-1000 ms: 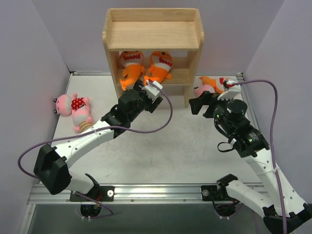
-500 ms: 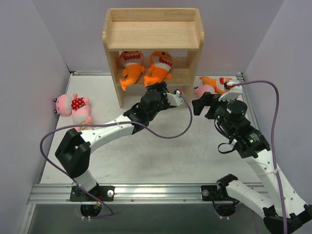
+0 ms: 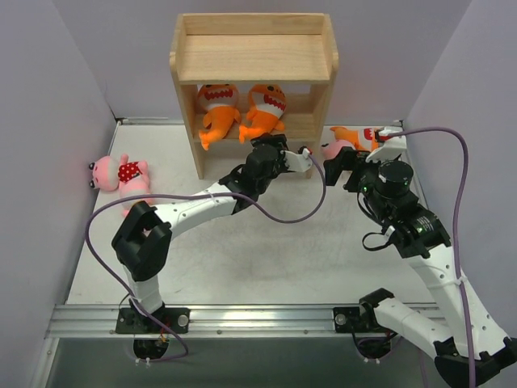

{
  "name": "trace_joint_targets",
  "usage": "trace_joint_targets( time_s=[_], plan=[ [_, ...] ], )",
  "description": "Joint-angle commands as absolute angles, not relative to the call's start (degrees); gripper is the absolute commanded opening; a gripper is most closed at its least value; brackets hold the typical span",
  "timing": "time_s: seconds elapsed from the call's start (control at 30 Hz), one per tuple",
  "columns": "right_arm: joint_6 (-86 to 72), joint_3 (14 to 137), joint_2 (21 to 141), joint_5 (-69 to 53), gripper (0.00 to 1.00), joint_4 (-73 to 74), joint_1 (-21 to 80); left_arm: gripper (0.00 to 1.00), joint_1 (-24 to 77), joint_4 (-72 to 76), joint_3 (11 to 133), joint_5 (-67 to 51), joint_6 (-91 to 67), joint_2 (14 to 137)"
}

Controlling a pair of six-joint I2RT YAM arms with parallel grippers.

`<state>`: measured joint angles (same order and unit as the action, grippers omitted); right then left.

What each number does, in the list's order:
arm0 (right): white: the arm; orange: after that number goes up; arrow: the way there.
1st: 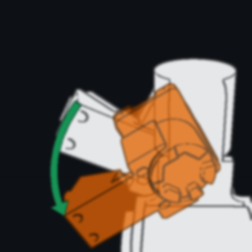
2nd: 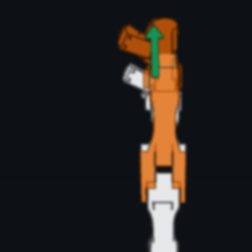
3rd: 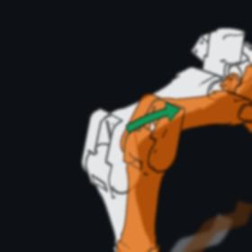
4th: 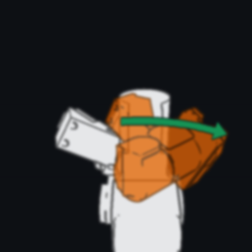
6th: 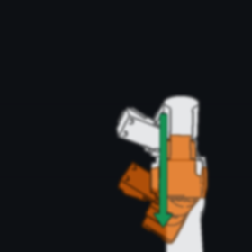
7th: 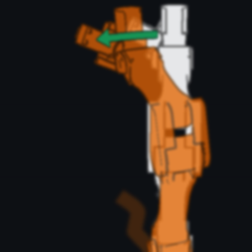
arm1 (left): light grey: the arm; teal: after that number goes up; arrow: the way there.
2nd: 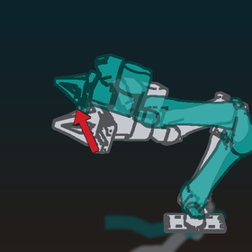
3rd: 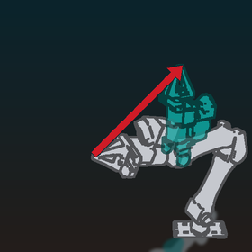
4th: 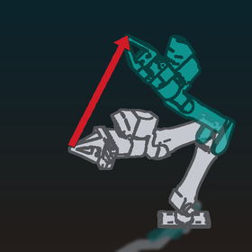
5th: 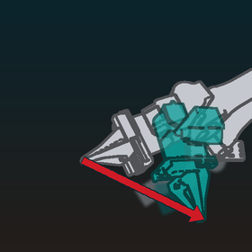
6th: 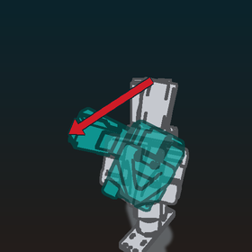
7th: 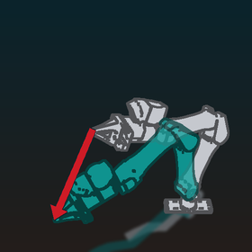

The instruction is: Place and organize the stuffed toys onto the shelf

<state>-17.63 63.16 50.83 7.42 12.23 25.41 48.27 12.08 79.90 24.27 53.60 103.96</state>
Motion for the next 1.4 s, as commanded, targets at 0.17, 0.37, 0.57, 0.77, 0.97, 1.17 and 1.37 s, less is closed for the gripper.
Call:
trace_joint_targets(
  time_s=[0.17, 0.37, 0.57, 0.77, 0.97, 1.17, 1.37],
  plan=[
    [-16.1, 66.0, 51.5, 8.7, 0.94, 12.0, 24.3, 0.72, 46.8, 9.2, 84.4, 25.8, 50.5, 106.1],
    [-15.8, 66.5, 52.2, 8.4, 0.94, 12.1, 24.0, 0.65, 46.6, 8.9, 85.6, 25.8, 50.2, 107.8],
    [-15.7, 67.4, 52.9, 8.1, 0.94, 12.2, 23.6, 0.42, 45.9, 8.5, 86.2, 25.4, 49.5, 108.4],
    [-15.8, 67.7, 53.2, 7.8, 0.93, 12.1, 23.6, 0.12, 45.8, 9.1, 86.4, 25.4, 48.6, 108.2],
    [-15.6, 68.6, 53.4, 7.6, 0.93, 12.7, 23.3, 0.02, 45.4, 7.3, 88.2, 22.9, 42.5, 107.5],
    [-16.2, 68.6, 52.2, 7.6, 0.93, 13.0, 23.3, 0.03, 44.3, 6.1, 88.6, 19.2, 35.5, 105.0],
    [-17.0, 67.5, 49.9, 7.6, 0.93, 13.4, 23.3, 0.02, 42.3, 4.7, 88.5, 15.6, 28.5, 102.6]
  ],
)
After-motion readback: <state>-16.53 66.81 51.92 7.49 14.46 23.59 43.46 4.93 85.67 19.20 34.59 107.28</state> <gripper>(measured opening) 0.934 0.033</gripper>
